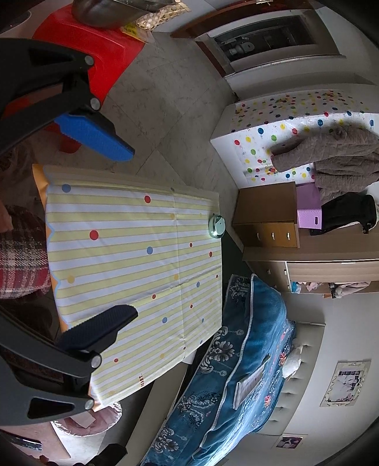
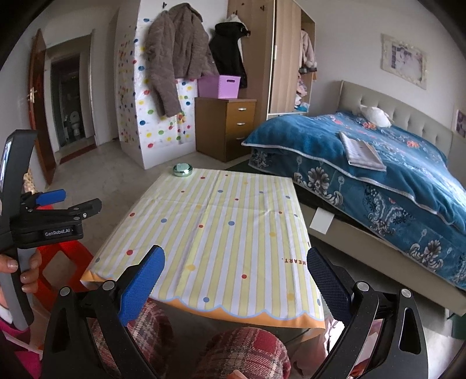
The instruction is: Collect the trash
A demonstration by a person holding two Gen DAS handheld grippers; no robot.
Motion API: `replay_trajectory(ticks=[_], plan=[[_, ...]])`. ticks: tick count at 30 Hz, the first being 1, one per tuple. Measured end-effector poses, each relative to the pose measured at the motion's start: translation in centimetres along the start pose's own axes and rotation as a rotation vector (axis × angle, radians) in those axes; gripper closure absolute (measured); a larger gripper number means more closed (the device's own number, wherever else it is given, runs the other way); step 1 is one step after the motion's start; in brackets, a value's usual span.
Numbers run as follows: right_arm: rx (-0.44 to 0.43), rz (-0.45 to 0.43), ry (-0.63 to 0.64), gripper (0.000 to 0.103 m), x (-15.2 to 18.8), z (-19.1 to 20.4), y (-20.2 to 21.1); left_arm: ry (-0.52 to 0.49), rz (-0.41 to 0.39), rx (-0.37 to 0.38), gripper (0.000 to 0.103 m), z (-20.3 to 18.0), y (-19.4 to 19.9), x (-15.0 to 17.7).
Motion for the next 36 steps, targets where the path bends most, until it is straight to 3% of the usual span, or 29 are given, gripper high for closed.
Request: replay_trajectory(ticks=[36], plan=[[0.006,0.002,-0.015,0.006,0.2,-1.2,-0.1,-0.008,0.006,-0.001,0.007,-0.5,0.0,0.2]])
Point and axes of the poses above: each gripper's, at about its wrist camera, not at the fingertips, and y roughly against the way its jaws point, z to its left, x to its underside, the point moved 5 cm from there along -y, roughly the way its jaws point, and after that the axes turned 11 degrees about -z, right-handed, at the moved point
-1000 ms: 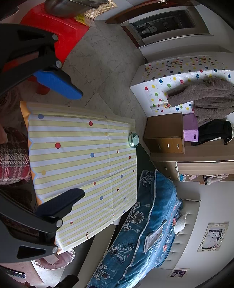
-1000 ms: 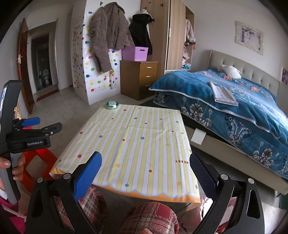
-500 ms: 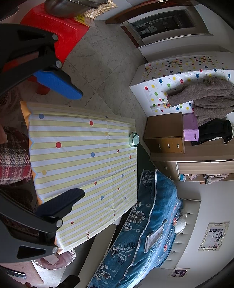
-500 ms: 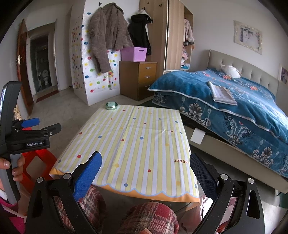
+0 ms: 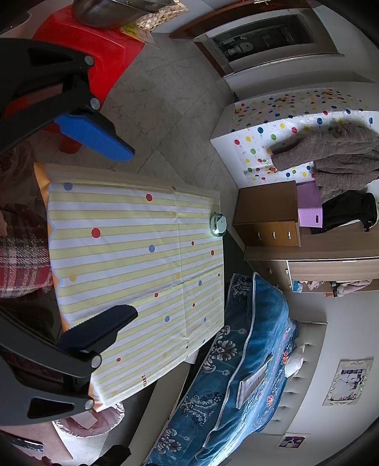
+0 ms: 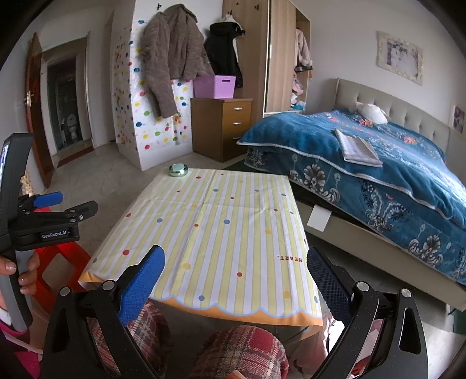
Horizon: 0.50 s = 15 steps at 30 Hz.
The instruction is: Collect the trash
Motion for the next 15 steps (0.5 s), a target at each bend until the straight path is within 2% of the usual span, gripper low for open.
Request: replay_trajectory(ticks=[15], plan=[[0.006,0.005,-0.011,0.006,0.34,-0.44,-0.2,-0.014,0.009,0.011,0.007,-0.4,-0.74,0.5]])
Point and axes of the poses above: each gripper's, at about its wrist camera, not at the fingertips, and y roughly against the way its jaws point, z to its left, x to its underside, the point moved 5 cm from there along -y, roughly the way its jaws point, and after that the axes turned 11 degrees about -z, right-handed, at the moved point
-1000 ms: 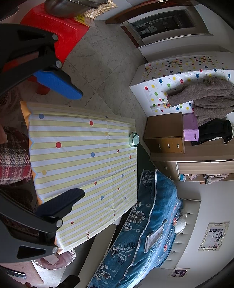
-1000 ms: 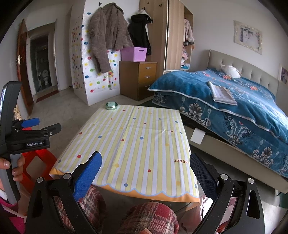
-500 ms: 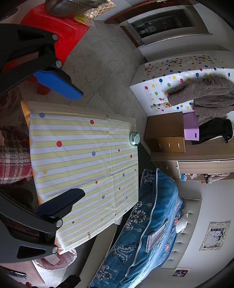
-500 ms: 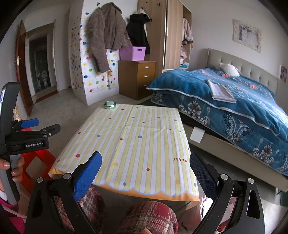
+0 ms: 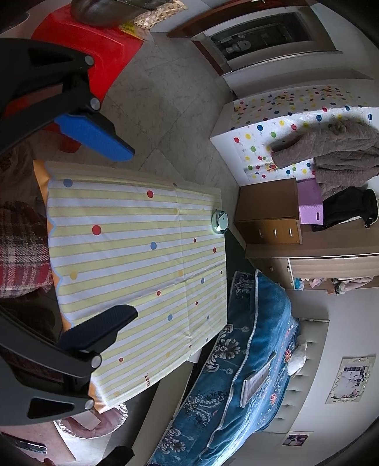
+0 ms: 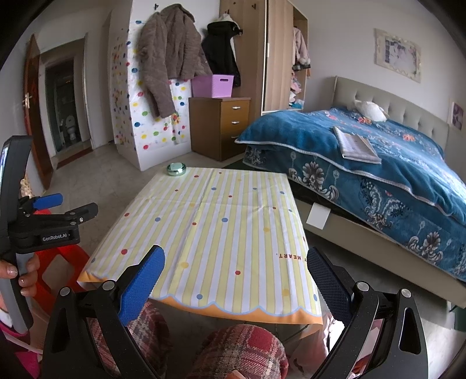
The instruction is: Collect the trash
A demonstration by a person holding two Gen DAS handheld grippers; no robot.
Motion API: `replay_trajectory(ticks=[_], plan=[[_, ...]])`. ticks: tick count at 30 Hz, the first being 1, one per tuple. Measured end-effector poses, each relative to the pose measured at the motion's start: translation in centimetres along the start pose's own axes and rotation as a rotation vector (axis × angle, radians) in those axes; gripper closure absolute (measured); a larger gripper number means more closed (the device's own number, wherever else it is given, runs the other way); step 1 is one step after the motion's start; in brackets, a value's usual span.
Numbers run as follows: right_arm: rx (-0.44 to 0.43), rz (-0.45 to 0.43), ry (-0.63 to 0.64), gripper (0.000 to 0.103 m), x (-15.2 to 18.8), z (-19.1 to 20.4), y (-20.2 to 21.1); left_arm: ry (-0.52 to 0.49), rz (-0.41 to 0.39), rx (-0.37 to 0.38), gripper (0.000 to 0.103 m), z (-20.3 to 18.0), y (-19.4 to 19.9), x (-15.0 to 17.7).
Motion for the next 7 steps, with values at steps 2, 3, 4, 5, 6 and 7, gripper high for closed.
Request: replay_trajectory(ticks=[2,3,4,5,6,7], plan=[[0.007,0.003,-0.006,0.006,0.3,-0.2,-0.2,0.005,0.026,0.017,0.007,-0.1,-0.8,0.3],[0.015,0.009,-0.016,0.006,0.7,-0.6,-0.4,0.004,0.036,0.018,0.007,-0.1,-1.3,0.5],[0.022,0.013,-0.022,0.006,1.0,-1.0,-0.5,0.002,0.044,0.017,0.007,-0.1,-1.7,0.7],[0.03,0.016,-0.029,0.006,1.3,-1.4,-0.6,0.0,0.053,0.016,0.007,-0.1,-2.2,0.9],[0.03,0.016,-0.03,0.006,1.3,-1.4,-0.6,-0.002,0.069,0.019,0.007,0.0,-3.2,1.3],[0.037,0.019,-0.044,0.006,1.9,-2.0,-0.9,-0.005,0.08,0.019,0.007,0.0,-3.8,1.6]])
Point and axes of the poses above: each gripper's, at about its wrist camera, not at the fingertips, and y roughly against the way its jaws point, z to its left, x to its underside, the point moved 5 cm from there along -y, roughly the way its jaws point, and after that the axes turned 11 degrees about -z, right-handed, at the moved point
